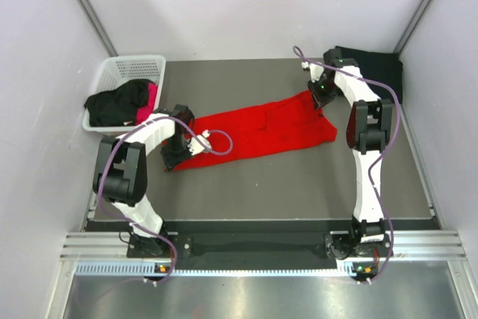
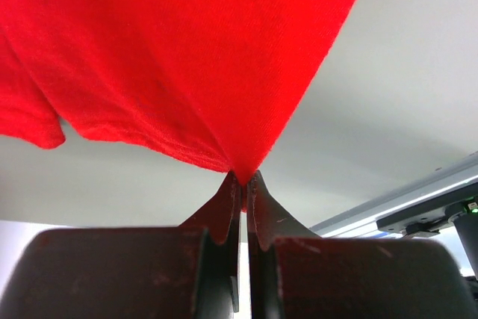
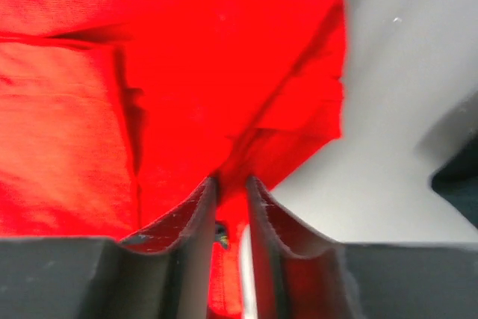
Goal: Fold and stack the t-shirts
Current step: Fold the tshirt
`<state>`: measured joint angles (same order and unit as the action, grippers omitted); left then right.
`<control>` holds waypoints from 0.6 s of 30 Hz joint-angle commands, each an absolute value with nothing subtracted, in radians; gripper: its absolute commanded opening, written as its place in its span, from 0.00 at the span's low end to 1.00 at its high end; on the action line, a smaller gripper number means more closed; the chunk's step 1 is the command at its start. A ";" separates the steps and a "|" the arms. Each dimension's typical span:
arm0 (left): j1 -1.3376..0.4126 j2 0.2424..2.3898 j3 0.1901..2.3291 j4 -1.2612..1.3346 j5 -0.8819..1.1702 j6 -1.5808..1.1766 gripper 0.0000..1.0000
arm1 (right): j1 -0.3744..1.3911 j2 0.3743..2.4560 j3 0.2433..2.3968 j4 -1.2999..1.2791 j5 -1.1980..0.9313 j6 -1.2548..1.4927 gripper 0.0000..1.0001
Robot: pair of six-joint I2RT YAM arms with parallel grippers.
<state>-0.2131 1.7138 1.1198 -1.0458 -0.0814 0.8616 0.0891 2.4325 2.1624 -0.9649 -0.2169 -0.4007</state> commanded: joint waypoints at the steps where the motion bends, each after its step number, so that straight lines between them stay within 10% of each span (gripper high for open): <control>1: -0.216 1.643 1.097 -1.097 -0.106 0.859 0.00 | 0.089 2.480 2.187 -0.931 -0.146 -0.419 0.14; 5: -0.216 1.618 1.088 -1.118 -0.101 0.859 0.00 | 0.106 2.514 2.262 -0.937 -0.141 -0.443 0.00; 18: -0.245 1.480 1.087 -1.264 -0.086 0.868 0.00 | 0.276 2.586 2.349 -0.721 0.098 -0.636 0.00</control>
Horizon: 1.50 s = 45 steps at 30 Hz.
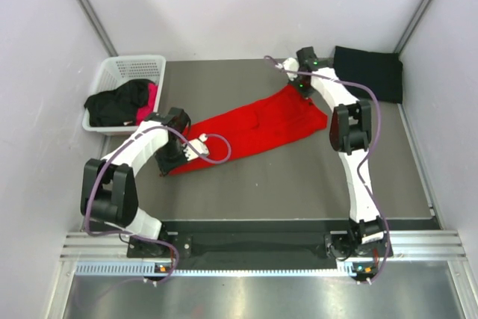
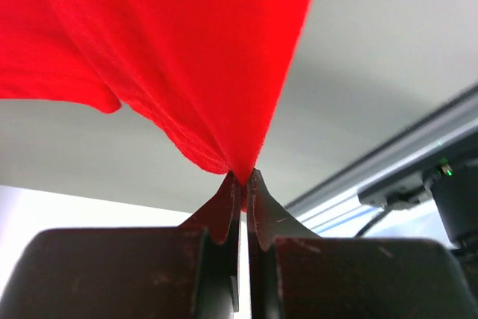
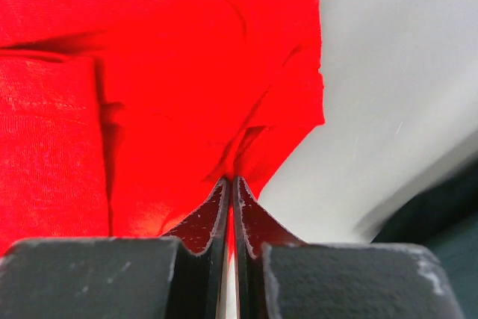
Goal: Fold and stack the t-shirts
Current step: Fold the tshirt
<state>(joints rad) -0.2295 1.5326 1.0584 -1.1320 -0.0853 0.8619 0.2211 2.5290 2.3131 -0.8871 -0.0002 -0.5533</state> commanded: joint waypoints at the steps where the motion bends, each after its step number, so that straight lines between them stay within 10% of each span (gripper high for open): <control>1: -0.253 1.479 1.094 -1.278 -0.084 0.868 0.00 | 0.284 2.591 2.358 -0.669 0.115 -0.644 0.00; 28: -0.891 1.779 1.268 -1.327 0.437 0.628 0.00 | 0.437 2.832 2.526 0.178 0.095 -0.753 0.00; 31: -0.914 1.801 1.290 -1.289 0.477 0.591 0.13 | 0.446 2.835 2.531 0.232 0.078 -0.710 0.01; 36: -0.910 1.821 1.405 -1.282 0.422 0.561 0.32 | 0.428 2.702 2.461 0.294 0.138 -0.575 0.72; 45: -0.815 1.832 1.744 -1.292 0.327 0.592 0.48 | 0.315 2.306 2.261 0.137 0.115 -0.362 0.81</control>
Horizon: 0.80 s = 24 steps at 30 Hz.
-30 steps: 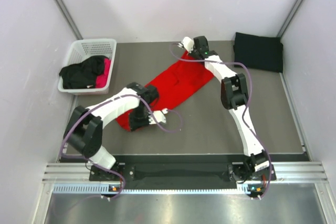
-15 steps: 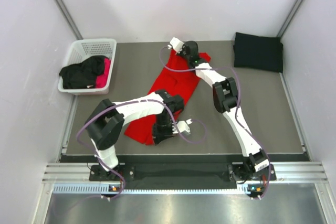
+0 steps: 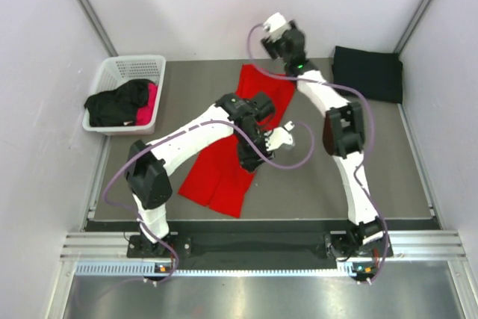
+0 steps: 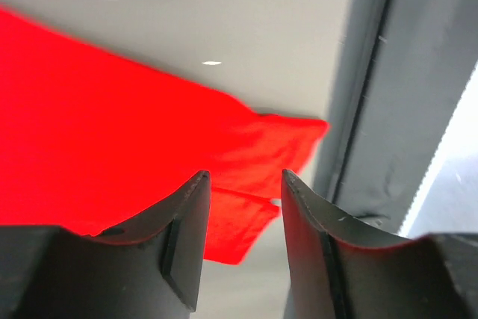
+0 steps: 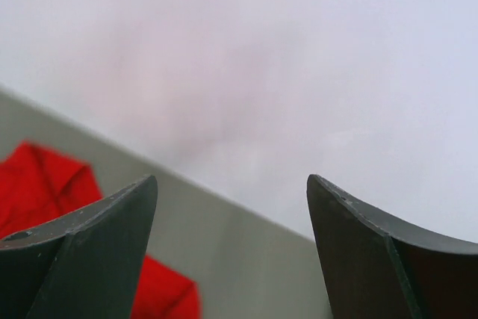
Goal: Fold and stack the t-shirts
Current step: Fold the tshirt
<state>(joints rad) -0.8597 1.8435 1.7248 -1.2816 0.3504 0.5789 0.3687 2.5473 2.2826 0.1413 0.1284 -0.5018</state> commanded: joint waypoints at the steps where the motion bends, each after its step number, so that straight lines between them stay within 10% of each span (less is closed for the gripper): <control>1: -0.805 1.838 1.705 -1.275 0.319 0.594 0.47 | 0.302 2.281 2.252 0.102 0.080 -0.300 0.81; 13: -0.700 1.891 1.402 -1.023 0.367 0.591 0.34 | 0.157 2.193 1.994 -0.330 -0.579 -0.008 0.66; 24: -0.690 1.936 1.377 -1.019 0.443 0.575 0.33 | 0.149 2.324 1.989 -0.244 -0.750 0.143 0.65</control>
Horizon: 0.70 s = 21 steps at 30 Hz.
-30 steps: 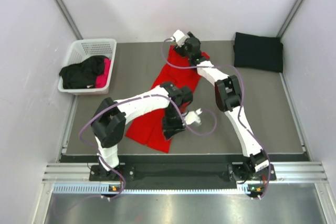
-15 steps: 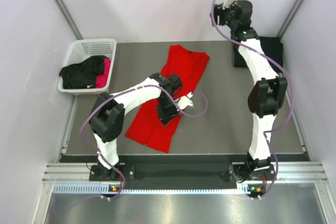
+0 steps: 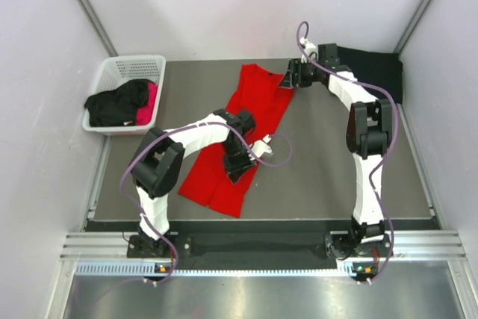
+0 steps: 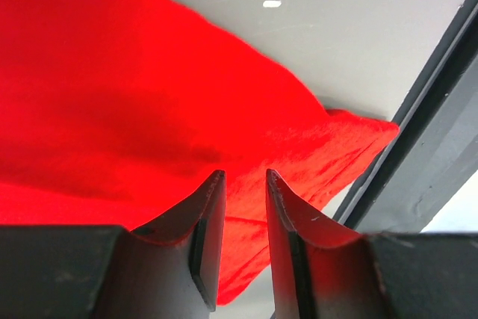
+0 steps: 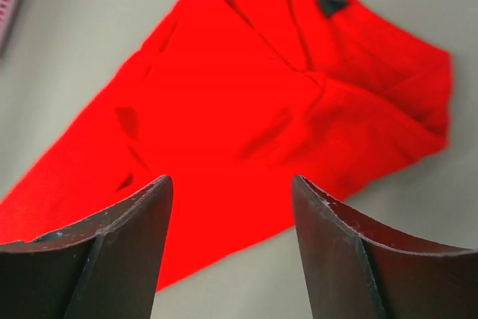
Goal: Fold and stack the t-shirts
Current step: Fold the tshirt
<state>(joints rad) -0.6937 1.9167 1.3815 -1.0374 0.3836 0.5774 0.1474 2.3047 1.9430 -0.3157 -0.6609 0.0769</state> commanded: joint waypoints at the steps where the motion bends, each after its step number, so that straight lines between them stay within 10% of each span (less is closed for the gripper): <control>1: -0.692 1.940 1.378 -1.017 0.459 0.572 0.33 | 0.149 2.339 1.996 -0.239 -0.747 0.155 0.65; 21: -0.756 2.158 1.420 -0.940 0.543 0.494 0.32 | 0.164 2.545 2.224 -0.298 -0.307 0.158 0.71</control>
<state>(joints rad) -0.7116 2.0544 1.4143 -1.0397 0.5056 0.4801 0.1616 2.5134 2.1403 -0.3077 -0.3969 0.1680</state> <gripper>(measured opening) 0.320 0.703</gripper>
